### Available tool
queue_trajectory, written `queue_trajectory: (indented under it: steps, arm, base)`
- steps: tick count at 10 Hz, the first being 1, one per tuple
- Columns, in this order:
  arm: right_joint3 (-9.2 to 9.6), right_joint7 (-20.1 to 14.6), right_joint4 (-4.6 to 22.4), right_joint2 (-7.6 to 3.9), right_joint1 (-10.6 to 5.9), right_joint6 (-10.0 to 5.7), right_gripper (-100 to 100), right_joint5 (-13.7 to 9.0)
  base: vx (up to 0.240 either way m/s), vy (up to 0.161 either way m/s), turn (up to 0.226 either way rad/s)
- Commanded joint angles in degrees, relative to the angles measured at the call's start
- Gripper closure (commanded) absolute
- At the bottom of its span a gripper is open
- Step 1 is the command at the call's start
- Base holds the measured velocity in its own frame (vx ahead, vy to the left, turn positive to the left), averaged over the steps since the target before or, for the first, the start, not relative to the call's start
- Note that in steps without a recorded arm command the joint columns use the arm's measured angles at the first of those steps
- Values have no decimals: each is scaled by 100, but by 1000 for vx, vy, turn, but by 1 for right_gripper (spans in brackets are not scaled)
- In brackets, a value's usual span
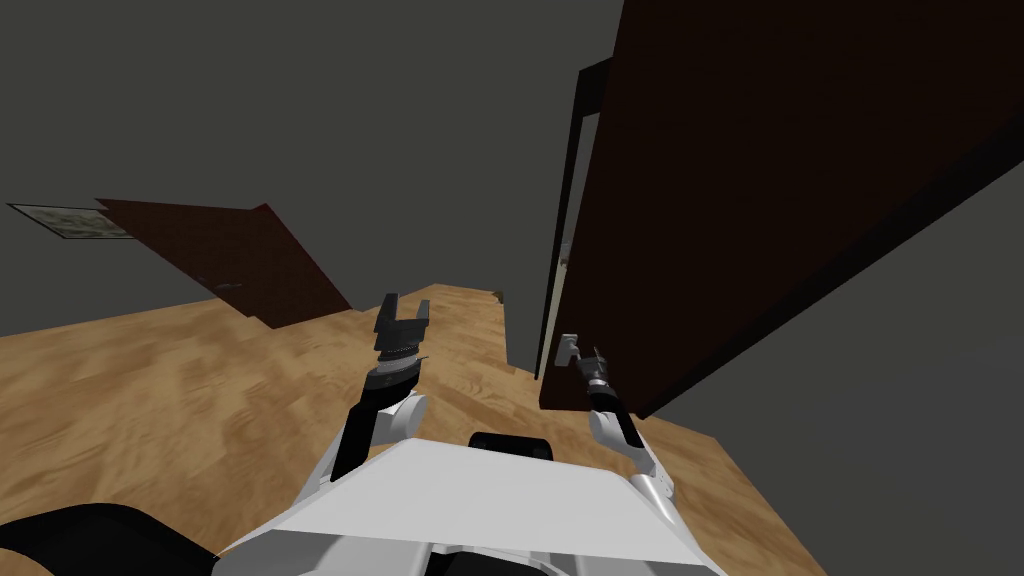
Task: Pull the door open
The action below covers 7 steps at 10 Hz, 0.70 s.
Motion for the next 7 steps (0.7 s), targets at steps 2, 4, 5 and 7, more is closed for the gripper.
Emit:
queue_trajectory:
  steps: [2, 4, 5, 7]
  arm:
    - [183, -133, -71, 85, -4, 1, -100, -47]
    - [221, -335, -89, 82, 17, 5, -100, -187]
    - [260, -544, -107, 78, 38, 8, -100, -330]
    - [300, -752, -126, 75, 59, 12, -100, -474]
  base:
    - [-32, -16, 29]
    - [-32, -19, 45]
    - [-63, -15, 70]
    - [-75, -45, 98]
